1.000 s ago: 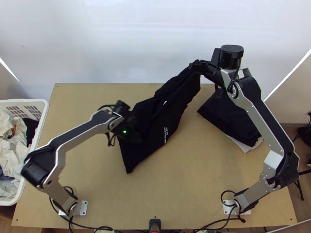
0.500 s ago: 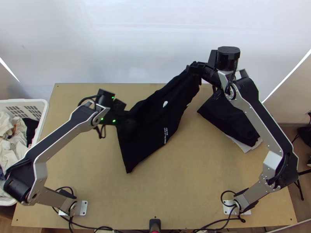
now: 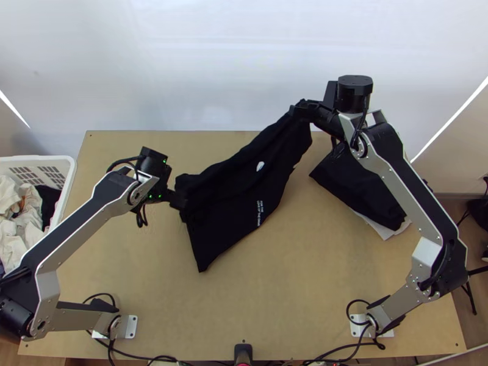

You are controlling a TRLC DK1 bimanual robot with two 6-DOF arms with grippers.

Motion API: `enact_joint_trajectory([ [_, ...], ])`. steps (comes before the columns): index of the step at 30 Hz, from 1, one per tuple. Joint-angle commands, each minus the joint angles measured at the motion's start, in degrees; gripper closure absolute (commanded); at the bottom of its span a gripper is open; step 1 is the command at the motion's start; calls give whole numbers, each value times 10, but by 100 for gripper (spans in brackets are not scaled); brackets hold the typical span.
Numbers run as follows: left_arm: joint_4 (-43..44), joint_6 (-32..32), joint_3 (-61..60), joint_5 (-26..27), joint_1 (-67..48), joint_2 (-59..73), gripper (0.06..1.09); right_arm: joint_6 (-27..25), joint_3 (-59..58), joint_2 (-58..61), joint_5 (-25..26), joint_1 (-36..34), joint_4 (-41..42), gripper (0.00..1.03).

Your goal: Fold the t-shirt

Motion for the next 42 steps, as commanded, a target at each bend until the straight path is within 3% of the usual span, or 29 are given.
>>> enact_joint_trajectory([
  [1,-57,-9,23,-61,-4,-19,10,0,-5,-6,0,2,0,100],
  [3,-80,-12,51,-44,-4,-22,10,1,-11,-8,0,2,0,100],
  [12,-125,-46,105,218,-3,-35,10,0,-18,-11,0,4,4,100],
  [13,-125,-42,101,224,-4,-38,10,0,-17,-11,0,4,4,100],
  [16,-160,-15,94,198,-16,-36,10,-4,-12,-12,0,1,4,100],
  [19,-268,9,95,136,-34,-7,10,-4,-10,-12,0,-4,4,100],
  [22,-298,31,42,117,-57,-23,10,-4,-8,-13,0,-7,4,100],
  [25,-246,32,-16,74,-81,-47,10,-4,-10,-12,0,-8,4,100],
  [27,-158,38,-62,8,-124,-85,11,-4,-10,-11,0,-7,4,100],
  [29,-135,44,-78,13,-161,-100,11,-3,-10,-10,0,-6,4,100],
  [31,-135,44,-85,48,-187,-101,17,-3,-10,-10,0,-4,4,100],
  [34,-80,47,-110,117,-189,-129,18,-4,-11,-9,0,-5,8,100],
  [36,-12,58,-147,133,-190,-154,31,-4,-11,-9,0,-6,8,100],
  [38,67,64,-189,132,-192,-173,56,-4,-12,-9,0,-8,8,100],
  [39,104,71,-210,128,-194,-174,63,-4,-13,-10,0,-10,8,100],
  [42,131,83,-227,119,-189,-151,64,-3,-15,-12,0,-13,7,100],
])
